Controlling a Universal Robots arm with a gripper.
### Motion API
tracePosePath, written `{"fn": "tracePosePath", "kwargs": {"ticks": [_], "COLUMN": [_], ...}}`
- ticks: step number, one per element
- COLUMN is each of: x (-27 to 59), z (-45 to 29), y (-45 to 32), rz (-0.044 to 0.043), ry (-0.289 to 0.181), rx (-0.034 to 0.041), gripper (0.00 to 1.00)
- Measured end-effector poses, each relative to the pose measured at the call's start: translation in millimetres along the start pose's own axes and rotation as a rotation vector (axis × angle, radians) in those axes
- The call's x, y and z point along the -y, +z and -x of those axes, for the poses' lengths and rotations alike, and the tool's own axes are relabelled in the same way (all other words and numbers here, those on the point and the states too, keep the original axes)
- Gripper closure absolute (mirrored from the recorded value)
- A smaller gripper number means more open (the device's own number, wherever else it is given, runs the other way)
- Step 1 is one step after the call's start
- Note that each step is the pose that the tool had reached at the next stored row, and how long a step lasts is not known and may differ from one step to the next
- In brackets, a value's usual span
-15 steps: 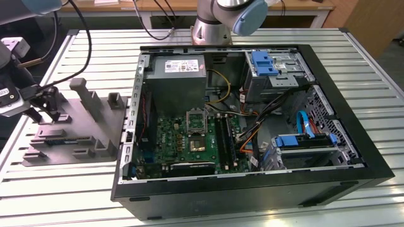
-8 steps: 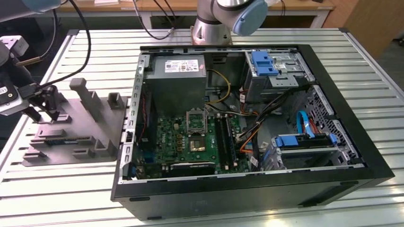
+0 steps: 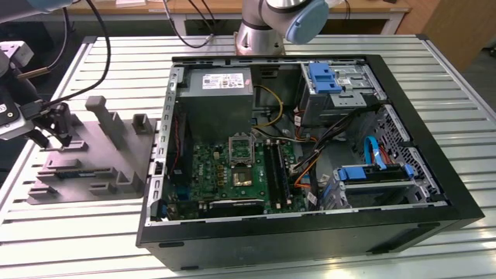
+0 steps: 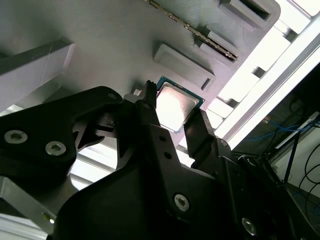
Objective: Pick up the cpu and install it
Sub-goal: 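Pick up the cpu and move it towards the insertion slot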
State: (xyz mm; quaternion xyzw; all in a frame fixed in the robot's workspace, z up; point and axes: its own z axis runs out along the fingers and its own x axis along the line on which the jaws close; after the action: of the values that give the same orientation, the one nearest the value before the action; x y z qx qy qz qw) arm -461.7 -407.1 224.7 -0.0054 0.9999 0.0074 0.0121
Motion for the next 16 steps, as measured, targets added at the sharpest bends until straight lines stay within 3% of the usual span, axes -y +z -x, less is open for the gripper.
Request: {"fn": "tracePosePath", "kwargs": {"ticks": [16], "x": [-0.2], "z": [0.2], "y": [-8.7], "rz": [-0.0005], "ry": [0.0], "rx": [-0.0003], "gripper": [0.53]}}
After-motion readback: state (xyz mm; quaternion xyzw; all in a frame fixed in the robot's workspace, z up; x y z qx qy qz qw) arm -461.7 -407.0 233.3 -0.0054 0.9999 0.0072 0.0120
